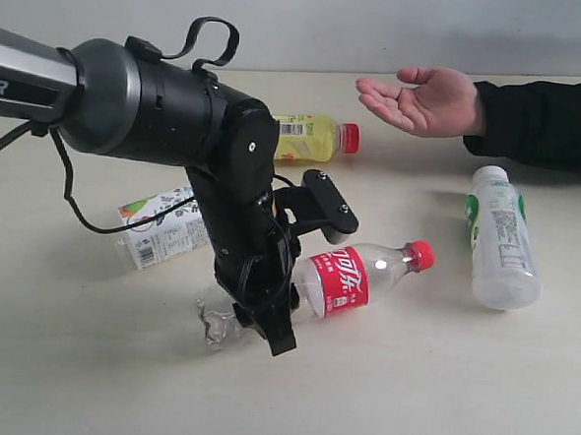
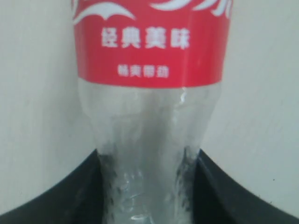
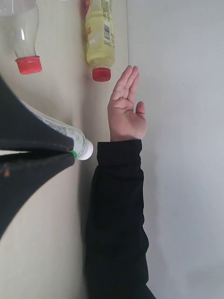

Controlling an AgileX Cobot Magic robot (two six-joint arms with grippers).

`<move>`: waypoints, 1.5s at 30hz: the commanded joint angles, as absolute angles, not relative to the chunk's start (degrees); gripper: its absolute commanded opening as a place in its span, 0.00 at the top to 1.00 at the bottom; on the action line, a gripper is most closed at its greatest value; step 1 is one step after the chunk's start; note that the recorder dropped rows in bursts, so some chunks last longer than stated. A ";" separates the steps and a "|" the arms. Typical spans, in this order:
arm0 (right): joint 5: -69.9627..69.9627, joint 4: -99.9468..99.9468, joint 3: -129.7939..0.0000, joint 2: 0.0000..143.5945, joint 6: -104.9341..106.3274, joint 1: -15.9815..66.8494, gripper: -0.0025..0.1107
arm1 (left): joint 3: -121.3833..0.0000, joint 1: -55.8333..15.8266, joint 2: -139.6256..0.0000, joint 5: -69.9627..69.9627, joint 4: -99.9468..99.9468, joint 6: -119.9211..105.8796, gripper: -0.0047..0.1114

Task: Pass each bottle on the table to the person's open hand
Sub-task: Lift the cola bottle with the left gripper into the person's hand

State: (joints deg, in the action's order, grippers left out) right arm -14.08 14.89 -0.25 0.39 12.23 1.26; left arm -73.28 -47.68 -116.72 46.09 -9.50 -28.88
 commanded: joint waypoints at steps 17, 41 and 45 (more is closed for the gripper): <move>-13.64 15.00 0.00 0.00 12.20 1.37 0.98 | -99.40 -50.50 -112.99 32.20 -24.34 18.81 0.96; -13.64 15.00 0.00 0.00 12.20 1.37 0.98 | -110.90 -42.22 -137.41 17.53 -57.90 13.71 0.96; -13.64 15.00 0.00 0.00 12.20 1.37 0.98 | -110.90 -41.14 -138.83 17.45 -58.14 11.92 0.92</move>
State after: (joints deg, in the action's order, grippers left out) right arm -14.08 14.89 -0.25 0.39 12.23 1.26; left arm -110.58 -41.88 -138.13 18.62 -57.85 13.95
